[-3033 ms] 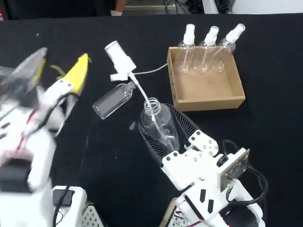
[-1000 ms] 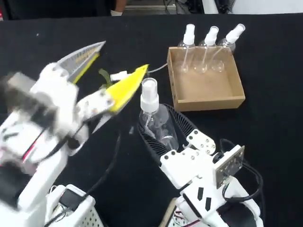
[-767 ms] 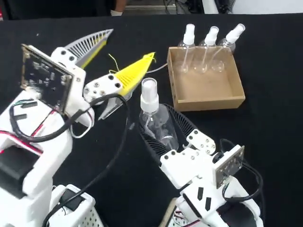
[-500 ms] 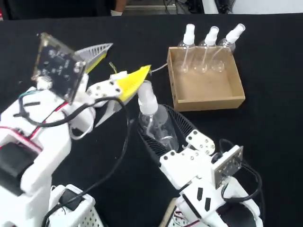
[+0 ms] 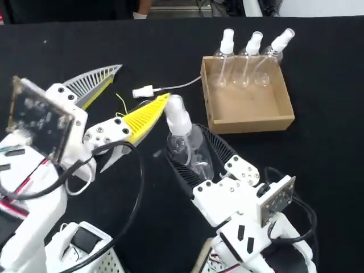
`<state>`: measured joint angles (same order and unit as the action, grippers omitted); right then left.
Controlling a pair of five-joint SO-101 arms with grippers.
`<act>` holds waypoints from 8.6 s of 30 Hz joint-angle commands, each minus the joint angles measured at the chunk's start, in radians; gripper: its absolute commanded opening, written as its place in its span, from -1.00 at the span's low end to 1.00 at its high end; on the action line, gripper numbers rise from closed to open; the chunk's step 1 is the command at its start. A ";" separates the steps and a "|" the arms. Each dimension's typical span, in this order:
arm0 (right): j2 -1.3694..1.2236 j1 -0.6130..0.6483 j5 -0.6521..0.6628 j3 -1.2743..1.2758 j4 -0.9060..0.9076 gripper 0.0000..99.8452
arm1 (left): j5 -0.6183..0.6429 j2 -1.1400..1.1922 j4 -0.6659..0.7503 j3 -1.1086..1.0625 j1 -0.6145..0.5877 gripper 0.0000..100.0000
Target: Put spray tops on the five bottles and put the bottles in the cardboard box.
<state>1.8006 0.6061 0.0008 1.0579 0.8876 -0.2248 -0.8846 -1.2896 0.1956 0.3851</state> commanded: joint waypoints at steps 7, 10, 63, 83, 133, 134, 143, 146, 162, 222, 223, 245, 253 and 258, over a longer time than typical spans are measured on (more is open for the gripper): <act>0.101 -0.192 0.006 -0.039 -0.025 -0.97 | -0.028 -0.032 -0.181 0.142 -0.303 -0.46; 0.085 -0.334 0.006 -0.096 -0.023 -0.98 | -0.029 -0.038 -0.272 -0.016 -0.395 -0.46; -1.538 -1.557 -0.095 0.252 -1.936 -0.98 | 0.170 -0.040 0.632 -1.508 -0.317 -0.46; -2.542 -1.591 -0.012 -0.254 -2.628 -0.98 | 0.169 -0.040 0.632 -1.508 -0.318 -0.46; -2.493 -1.545 0.046 -0.090 -2.636 -0.38 | 0.167 -0.040 0.634 -1.506 -0.315 -0.46; -2.466 -1.545 0.046 -0.068 -2.636 -0.29 | 0.167 -0.040 0.634 -1.506 -0.315 -0.46; -2.255 -1.577 0.046 0.101 -2.634 -0.24 | 0.167 -0.040 0.632 -1.508 -0.317 -0.46; -2.127 -1.588 0.046 0.209 -2.634 -0.24 | 0.167 -0.040 0.632 -1.508 -0.317 -0.46; -1.437 -1.554 0.537 0.579 -2.091 -0.69 | 0.167 -0.040 0.632 -1.508 -0.311 -0.46; -1.445 -1.577 0.230 -0.085 -0.950 -0.28 | 0.167 -0.040 0.631 -1.518 -0.318 -0.46; -1.463 -1.576 0.230 -0.091 -0.968 -0.28 | 0.167 -0.040 0.631 -1.518 -0.318 -0.46; -1.718 -1.533 0.230 -0.104 -1.297 -0.29 | 0.167 -0.040 0.632 -1.518 -0.318 -0.46; -1.762 -1.525 0.230 -0.104 -1.359 -0.29 | 0.167 -0.040 0.631 -1.518 -0.318 -0.46; -1.813 -1.550 0.229 -0.104 -1.416 -0.29 | 0.167 -0.040 0.628 -1.518 -0.318 -0.46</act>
<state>0.0038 -0.9329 0.2386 1.0165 -0.4672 -0.0621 -0.9060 -0.6759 -1.3341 0.0644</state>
